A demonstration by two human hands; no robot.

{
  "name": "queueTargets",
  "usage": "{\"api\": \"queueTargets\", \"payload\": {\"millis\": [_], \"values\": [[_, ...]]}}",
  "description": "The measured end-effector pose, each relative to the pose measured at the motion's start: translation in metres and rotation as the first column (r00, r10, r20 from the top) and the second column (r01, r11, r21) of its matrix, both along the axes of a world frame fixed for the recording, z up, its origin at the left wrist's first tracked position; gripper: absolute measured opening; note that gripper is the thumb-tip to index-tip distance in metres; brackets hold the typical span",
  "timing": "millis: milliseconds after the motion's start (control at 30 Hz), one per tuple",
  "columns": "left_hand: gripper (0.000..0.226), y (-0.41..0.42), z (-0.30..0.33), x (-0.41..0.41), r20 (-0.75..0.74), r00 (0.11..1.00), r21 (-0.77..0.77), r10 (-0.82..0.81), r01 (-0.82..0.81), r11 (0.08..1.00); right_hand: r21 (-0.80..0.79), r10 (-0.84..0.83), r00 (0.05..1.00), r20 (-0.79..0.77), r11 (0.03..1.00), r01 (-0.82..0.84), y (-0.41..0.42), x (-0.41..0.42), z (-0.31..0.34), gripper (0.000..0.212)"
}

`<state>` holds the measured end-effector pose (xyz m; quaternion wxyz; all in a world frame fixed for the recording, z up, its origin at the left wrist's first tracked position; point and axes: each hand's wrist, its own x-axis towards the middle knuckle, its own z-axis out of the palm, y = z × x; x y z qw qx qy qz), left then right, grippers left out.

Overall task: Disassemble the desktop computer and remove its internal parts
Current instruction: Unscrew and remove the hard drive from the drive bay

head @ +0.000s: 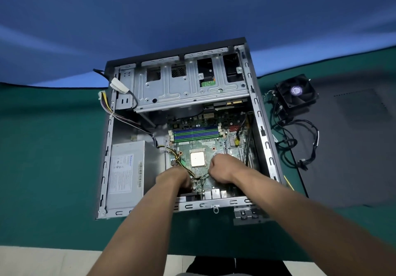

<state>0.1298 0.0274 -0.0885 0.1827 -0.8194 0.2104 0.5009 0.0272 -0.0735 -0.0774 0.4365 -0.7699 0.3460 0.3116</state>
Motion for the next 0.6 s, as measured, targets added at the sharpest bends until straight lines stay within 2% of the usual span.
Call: {"api": "queueTargets", "payload": {"millis": [33, 167, 400, 533, 600], "values": [[0.005, 0.001, -0.002, 0.001, 0.008, 1.000, -0.014, 0.010, -0.010, 1.000, 0.005, 0.002, 1.000, 0.002, 1.000, -0.002, 0.000, 0.001, -0.002, 0.021], [0.022, 0.004, -0.001, -0.003, 0.075, 0.993, -0.044, 0.091, -0.088, 0.995, 0.025, 0.017, 1.000, 0.017, 1.000, -0.018, 0.003, 0.003, -0.003, 0.021], [0.028, 0.003, 0.010, -0.005, 0.080, 0.990, -0.094, 0.113, -0.105, 0.990, 0.011, 0.060, 0.998, 0.016, 0.998, -0.061, 0.002, 0.002, 0.000, 0.024], [0.028, 0.004, 0.011, -0.001, 0.129, 0.968, -0.197, 0.215, -0.188, 0.962, 0.003, 0.069, 0.998, 0.007, 0.998, -0.069, 0.002, 0.003, 0.003, 0.020], [0.031, 0.004, 0.014, -0.003, 0.122, 0.975, -0.219, 0.185, -0.155, 0.963, 0.003, 0.045, 0.999, 0.006, 0.999, -0.046, 0.002, 0.003, 0.003, 0.018]]}}
